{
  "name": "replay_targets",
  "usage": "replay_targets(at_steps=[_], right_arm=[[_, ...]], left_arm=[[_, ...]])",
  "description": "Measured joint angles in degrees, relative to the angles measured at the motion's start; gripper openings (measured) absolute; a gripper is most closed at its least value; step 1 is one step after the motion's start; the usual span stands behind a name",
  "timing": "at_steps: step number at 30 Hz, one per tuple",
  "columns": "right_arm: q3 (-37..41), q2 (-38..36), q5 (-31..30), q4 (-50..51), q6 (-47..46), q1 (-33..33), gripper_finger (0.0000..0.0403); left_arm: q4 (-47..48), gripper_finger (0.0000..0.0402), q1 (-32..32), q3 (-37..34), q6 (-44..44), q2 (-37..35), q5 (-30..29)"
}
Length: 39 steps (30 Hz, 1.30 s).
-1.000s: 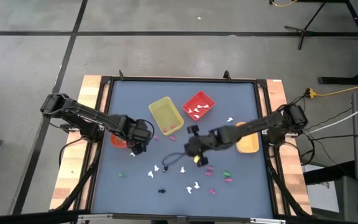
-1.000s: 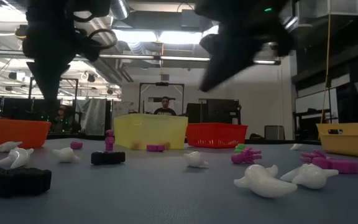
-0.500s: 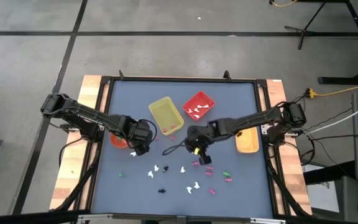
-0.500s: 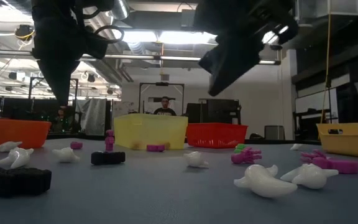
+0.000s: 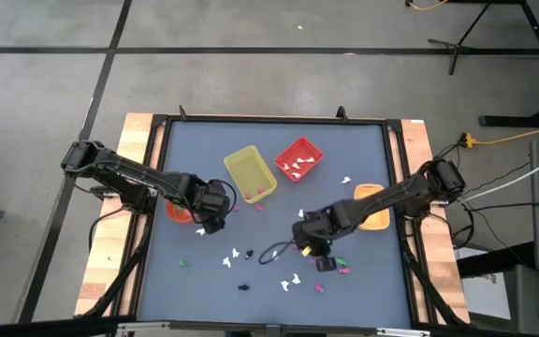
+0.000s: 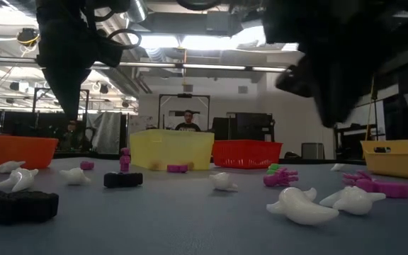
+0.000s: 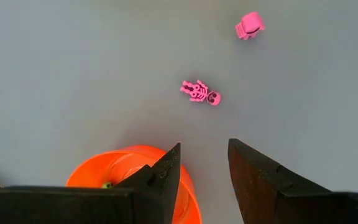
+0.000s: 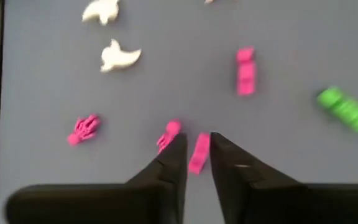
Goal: Sort Halloween decoration
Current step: Put the pink skeleton toy into the yellow bin
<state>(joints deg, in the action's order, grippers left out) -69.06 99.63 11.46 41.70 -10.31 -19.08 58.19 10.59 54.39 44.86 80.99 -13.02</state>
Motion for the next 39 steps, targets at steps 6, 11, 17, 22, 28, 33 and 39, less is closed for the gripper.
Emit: replay_targets(at_steps=[6, 11, 17, 22, 28, 33, 39], right_arm=[[3.1, 0.0, -3.0, -2.7, -5.0, -2.9, 0.0136], [5.9, 0.0, -5.6, -4.8, -5.1, -3.4, 0.0151], [8.8, 0.0, -8.3, -5.0, -5.1, -3.4, 0.0150], [10.5, 0.0, -7.8, -7.9, -5.1, -3.4, 0.0151], [10.7, 0.0, -6.1, -8.4, -5.1, -3.4, 0.0151], [10.7, 0.0, -4.9, -8.5, -5.1, -3.4, 0.0152], [10.7, 0.0, -5.5, -9.3, -6.1, -3.4, 0.0152]], left_arm=[[0.0, 0.0118, 0.0, 0.0, -0.4, 0.0, 0.0], [0.0, 0.0118, 0.0, 0.0, -0.4, 0.0, 0.0], [0.0, 0.0118, 0.0, 0.0, -0.4, 0.0, 0.0], [0.0, 0.0118, 0.0, 0.0, -0.4, 0.0, 0.0], [0.0, 0.0118, 0.0, 0.0, -0.4, 0.0, 0.0], [0.0, 0.0118, 0.0, 0.0, -0.4, 0.0, 0.0], [0.0, 0.0118, 0.0, 0.0, -0.4, 0.0, 0.0]])
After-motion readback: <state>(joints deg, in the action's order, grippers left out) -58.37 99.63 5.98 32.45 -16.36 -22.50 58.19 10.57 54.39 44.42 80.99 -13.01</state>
